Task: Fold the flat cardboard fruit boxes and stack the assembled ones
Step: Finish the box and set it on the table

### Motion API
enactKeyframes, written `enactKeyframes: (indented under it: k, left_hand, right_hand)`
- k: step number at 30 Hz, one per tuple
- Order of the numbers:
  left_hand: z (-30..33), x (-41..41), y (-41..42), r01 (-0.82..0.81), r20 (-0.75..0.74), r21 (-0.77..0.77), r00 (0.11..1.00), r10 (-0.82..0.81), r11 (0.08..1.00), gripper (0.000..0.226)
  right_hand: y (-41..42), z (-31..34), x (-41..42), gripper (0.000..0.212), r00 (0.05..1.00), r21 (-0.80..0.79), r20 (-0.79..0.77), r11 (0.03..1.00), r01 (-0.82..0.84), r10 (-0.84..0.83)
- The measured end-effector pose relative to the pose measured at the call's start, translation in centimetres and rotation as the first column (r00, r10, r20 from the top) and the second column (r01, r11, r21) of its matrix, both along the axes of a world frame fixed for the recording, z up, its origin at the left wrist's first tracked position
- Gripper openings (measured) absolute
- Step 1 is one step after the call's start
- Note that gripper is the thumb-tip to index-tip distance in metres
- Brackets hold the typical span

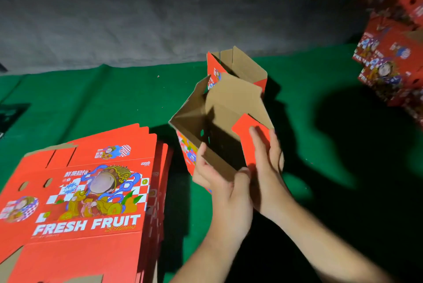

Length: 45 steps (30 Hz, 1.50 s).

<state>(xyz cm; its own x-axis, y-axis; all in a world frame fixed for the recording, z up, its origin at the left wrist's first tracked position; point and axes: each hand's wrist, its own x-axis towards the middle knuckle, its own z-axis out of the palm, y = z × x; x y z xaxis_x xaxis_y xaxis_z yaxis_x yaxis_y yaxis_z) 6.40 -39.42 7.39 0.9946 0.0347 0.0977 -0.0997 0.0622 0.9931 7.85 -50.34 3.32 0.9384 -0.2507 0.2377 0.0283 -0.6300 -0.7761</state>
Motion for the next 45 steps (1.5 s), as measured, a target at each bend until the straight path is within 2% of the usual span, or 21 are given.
enactKeyframes:
  k: [2, 3, 5, 7, 8, 10, 12, 13, 15, 17, 20, 24, 28, 29, 31, 32, 35, 37, 39, 43, 45]
  left_hand:
    - [-0.1, -0.5, 1.5, 0.187, 0.097, 0.142, 0.975, -0.202, 0.972, 0.085]
    - [-0.3, -0.1, 2.9, 0.209, 0.157, 0.245, 0.955, -0.252, 0.947, 0.083]
    - [-0.5, 2.4, 6.2, -0.001, 0.265, 0.343, 0.960, -0.096, 0.939, 0.066]
    - [-0.4, 5.8, 9.4, -0.244, 0.258, 0.384, 0.955, 0.150, 0.891, 0.049]
    - [-0.2, 7.5, 10.8, -0.235, 0.215, 0.451, 0.965, 0.150, 0.861, 0.045]
    - [-0.3, 9.9, 12.8, 0.050, 0.076, 0.575, 0.991, -0.114, 0.817, 0.043]
    - [-1.0, 11.3, 13.4, 0.309, -0.026, 0.516, 0.938, -0.346, 0.798, 0.044]
    - [-1.1, 11.6, 13.1, 0.340, -0.027, 0.457, 0.929, -0.370, 0.822, 0.046]
    - [-1.2, 12.7, 12.4, 0.198, 0.010, 0.407, 0.975, -0.221, 0.892, 0.059]
    - [-0.8, 13.8, 11.9, 0.074, 0.034, 0.508, 0.994, -0.106, 0.858, 0.065]
    - [-0.7, 14.7, 11.6, 0.240, -0.026, 0.434, 0.967, -0.254, 0.868, 0.058]
    - [-2.0, 13.8, 11.5, 0.136, 0.063, 0.560, 0.977, -0.206, 0.818, 0.048]
    - [-2.2, 11.4, 12.5, 0.126, 0.021, 0.495, 0.987, -0.157, 0.860, 0.045]
    - [-2.1, 10.9, 12.9, 0.111, 0.028, 0.475, 0.989, -0.142, 0.873, 0.043]
    - [-1.9, 10.1, 13.8, 0.092, 0.052, 0.531, 0.989, -0.141, 0.843, 0.041]
    - [-1.8, 9.8, 14.3, 0.102, 0.048, 0.594, 0.986, -0.162, 0.798, 0.046]
    - [-1.3, 9.2, 15.1, 0.164, -0.040, 0.659, 0.982, -0.184, 0.734, 0.046]
    - [-1.1, 9.5, 15.8, 0.163, -0.077, 0.669, 0.986, -0.150, 0.726, 0.038]
    - [-0.9, 9.8, 16.0, 0.133, -0.067, 0.698, 0.990, -0.121, 0.704, 0.050]
    - [-1.2, 10.7, 16.9, 0.123, -0.007, 0.578, 0.989, -0.146, 0.807, 0.077]
    - [-1.7, 10.4, 17.1, 0.132, -0.041, 0.547, 0.991, -0.131, 0.827, 0.092]
  right_hand:
    - [-0.9, -0.1, 0.3, 0.095, 0.985, 0.081, 0.112, 0.987, -0.139, 0.130]
    - [-1.5, -0.2, 0.5, 0.085, 0.967, 0.108, 0.155, 0.969, -0.222, 0.204]
    - [-3.4, -0.8, 1.1, 0.073, 0.925, -0.056, 0.202, 0.947, -0.317, 0.322]
    - [-5.2, -1.4, 1.6, 0.069, 0.911, -0.185, 0.199, 0.927, -0.327, 0.361]
    - [-5.9, -1.6, 1.8, 0.064, 0.907, -0.216, 0.192, 0.918, -0.333, 0.374]
    - [-6.8, -1.8, 2.4, 0.055, 0.897, -0.256, 0.156, 0.894, -0.367, 0.413]
    - [-7.6, -1.9, 3.4, 0.053, 0.889, -0.283, 0.128, 0.876, -0.391, 0.439]
    - [-8.0, -1.9, 3.8, 0.053, 0.889, -0.284, 0.114, 0.873, -0.398, 0.443]
    - [-8.9, -1.9, 4.6, 0.053, 0.894, -0.279, 0.053, 0.866, -0.414, 0.444]
    - [-9.8, -2.2, 4.9, 0.055, 0.908, -0.262, -0.010, 0.875, -0.407, 0.420]
    - [-10.4, -2.6, 5.0, 0.060, 0.956, -0.207, 0.012, 0.936, -0.283, 0.292]
    - [-9.9, -2.8, 4.8, 0.068, 0.982, -0.137, 0.001, 0.972, -0.188, 0.190]
    - [-9.9, -2.2, 4.4, 0.054, 0.947, -0.087, 0.020, 0.944, -0.319, 0.322]
    - [-9.8, -2.2, 4.1, 0.059, 0.934, -0.006, 0.022, 0.935, -0.356, 0.356]
    - [-9.4, -2.3, 3.9, 0.097, 0.906, 0.212, -0.023, 0.888, -0.408, 0.422]
    - [-9.0, -2.4, 3.8, 0.112, 0.889, 0.257, -0.068, 0.869, -0.422, 0.452]
    - [-7.9, -2.1, 4.2, 0.112, 0.898, 0.094, -0.100, 0.902, -0.420, 0.429]
    - [-7.1, -1.1, 4.3, 0.092, 0.916, -0.125, -0.062, 0.907, -0.401, 0.397]
    - [-6.8, -0.6, 3.9, 0.071, 0.930, -0.308, -0.035, 0.882, -0.358, 0.365]
    - [-6.0, 0.0, 3.0, 0.065, 0.973, -0.433, -0.030, 0.874, -0.220, 0.230]
    - [-5.6, -0.3, 2.5, 0.066, 0.975, -0.479, 0.015, 0.858, -0.186, 0.220]
